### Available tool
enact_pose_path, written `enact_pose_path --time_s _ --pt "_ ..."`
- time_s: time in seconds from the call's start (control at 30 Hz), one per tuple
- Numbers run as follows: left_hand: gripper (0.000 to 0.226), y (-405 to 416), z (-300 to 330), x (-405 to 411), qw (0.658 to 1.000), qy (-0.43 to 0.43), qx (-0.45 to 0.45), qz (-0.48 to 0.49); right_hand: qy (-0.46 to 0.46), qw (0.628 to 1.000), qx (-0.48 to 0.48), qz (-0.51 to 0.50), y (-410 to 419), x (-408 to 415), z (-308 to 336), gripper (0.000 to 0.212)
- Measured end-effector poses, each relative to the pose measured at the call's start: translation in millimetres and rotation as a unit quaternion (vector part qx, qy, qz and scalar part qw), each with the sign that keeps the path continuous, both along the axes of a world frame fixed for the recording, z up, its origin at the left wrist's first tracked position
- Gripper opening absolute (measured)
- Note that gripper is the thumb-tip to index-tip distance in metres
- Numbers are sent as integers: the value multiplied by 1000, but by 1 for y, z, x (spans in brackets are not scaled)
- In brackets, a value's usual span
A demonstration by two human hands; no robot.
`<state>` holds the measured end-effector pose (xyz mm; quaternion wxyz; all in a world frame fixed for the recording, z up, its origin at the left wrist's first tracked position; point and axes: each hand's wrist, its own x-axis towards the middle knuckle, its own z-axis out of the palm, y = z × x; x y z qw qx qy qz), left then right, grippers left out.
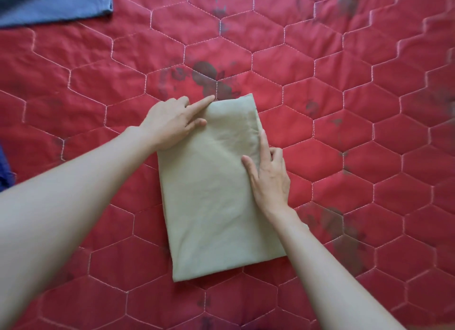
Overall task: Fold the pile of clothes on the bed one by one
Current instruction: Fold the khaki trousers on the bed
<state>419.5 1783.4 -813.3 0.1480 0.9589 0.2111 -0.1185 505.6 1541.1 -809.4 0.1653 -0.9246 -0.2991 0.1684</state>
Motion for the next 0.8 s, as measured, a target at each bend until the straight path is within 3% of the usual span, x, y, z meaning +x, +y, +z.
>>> enact_pose_path --time_s 0.17,0.3,0.4,0.53,0.67,0.8 --pt "55 -36 -3 -65 986 -35 -29 163 -41 990 -28 133 13 6 3 65" --pt "55 -98 1 -132 941 -73 -72 322 -96 976 -77 179 12 -8 4 65" --pt "59 -155 8 -168 906 -68 -100 406 -115 977 -97 148 -12 -33 7 65" --pt "66 -196 17 -199 906 -53 -124 401 -112 985 -120 53 -73 -60 10 68" --pt "74 -186 23 -201 912 -52 -171 369 -19 992 -97 -81 -136 -64 13 72" --pt "69 -168 18 -177 890 -92 -180 408 97 988 1 -118 -162 -42 14 70"
